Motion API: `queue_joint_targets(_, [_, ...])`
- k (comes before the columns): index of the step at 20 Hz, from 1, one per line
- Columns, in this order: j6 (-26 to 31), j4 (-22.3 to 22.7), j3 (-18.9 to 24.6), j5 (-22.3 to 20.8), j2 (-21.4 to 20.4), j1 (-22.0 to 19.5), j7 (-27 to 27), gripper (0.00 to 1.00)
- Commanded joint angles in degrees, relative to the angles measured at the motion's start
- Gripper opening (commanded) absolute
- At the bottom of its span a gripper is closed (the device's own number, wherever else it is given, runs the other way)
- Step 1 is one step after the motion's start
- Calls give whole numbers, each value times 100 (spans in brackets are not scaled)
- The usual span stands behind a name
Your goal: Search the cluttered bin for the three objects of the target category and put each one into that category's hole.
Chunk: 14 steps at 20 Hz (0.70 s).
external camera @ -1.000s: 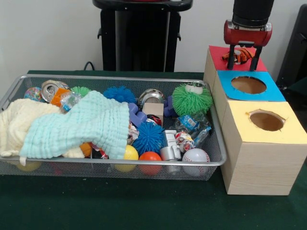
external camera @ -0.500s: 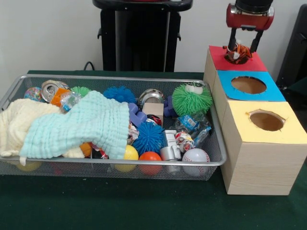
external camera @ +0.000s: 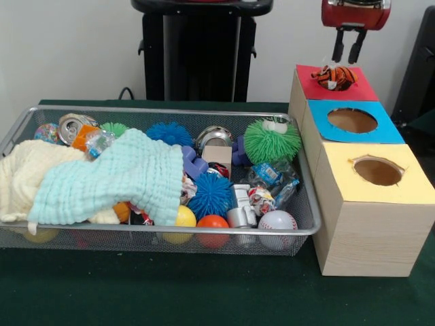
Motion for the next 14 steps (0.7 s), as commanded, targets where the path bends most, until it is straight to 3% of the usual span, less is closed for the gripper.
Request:
queue_joint_targets(1, [-1205, 503, 549, 416, -107, -390, 1092, 0])
queue_joint_targets(2, [-1319, 554, 572, 444, -134, -401, 1135, 0])
queue_joint_targets(3, [-1463, 585, 570, 386, -154, -400, 1105, 100])
queue_joint_targets(7, [-1099, 493, 336, 272, -125, -231, 1107, 100])
queue_joint_targets(10, [-498, 486, 49, 300, 39, -58, 1373, 100])
queue_joint_targets(14, [-422, 465, -89, 238, 369, -2, 1376, 100])
